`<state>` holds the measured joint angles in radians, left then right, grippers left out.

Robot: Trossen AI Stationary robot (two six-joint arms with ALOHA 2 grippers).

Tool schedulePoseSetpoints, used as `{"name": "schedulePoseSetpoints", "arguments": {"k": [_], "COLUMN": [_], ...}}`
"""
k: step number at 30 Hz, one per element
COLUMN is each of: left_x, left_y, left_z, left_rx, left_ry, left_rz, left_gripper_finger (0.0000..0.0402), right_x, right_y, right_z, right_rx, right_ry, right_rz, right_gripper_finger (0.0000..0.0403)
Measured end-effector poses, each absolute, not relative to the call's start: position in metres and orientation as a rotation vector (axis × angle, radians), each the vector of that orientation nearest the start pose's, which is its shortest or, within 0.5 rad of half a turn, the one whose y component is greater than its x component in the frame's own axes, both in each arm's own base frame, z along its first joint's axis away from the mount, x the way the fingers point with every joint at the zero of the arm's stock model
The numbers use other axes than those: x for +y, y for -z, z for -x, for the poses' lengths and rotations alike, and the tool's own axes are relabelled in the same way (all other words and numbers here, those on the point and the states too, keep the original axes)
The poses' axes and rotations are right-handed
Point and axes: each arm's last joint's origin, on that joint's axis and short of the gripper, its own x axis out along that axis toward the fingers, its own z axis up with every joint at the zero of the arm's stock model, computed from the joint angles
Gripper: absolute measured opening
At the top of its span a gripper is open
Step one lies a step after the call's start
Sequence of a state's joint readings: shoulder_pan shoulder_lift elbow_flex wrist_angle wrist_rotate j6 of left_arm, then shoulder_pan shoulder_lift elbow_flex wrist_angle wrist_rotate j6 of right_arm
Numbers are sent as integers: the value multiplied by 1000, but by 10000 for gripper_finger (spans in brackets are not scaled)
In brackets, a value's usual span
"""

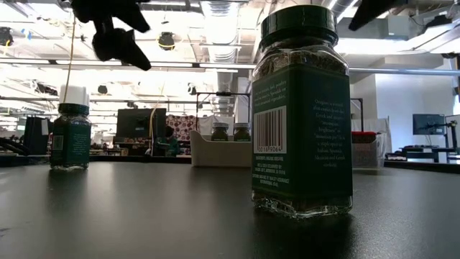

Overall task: Sort spices by type
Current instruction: Put the top green seasoning bottle into the white bin

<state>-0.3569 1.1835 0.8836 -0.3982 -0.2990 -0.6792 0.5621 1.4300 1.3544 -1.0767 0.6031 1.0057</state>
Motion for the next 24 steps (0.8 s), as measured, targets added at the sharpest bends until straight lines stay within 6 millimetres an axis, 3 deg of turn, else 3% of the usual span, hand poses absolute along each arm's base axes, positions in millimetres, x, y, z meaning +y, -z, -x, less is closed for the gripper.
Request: {"name": "schedulePoseSetpoints", "arguments": {"k": [9, 24], "left_x": [-76, -78], "left_y": [-271, -284], "left_z": [-232, -244], "left_rx": [588, 537], "left_ry": [-323, -763], "left_rz": [659, 801], "left_gripper_finger": [308, 306], "right_x": [111, 90], "right_y": [-319, -316], "right_z": [-232, -226], "right_rx": [889, 1049], "right_ry": [609, 649], "right_rz": [-280, -106], "right_gripper_finger": [382, 375]}}
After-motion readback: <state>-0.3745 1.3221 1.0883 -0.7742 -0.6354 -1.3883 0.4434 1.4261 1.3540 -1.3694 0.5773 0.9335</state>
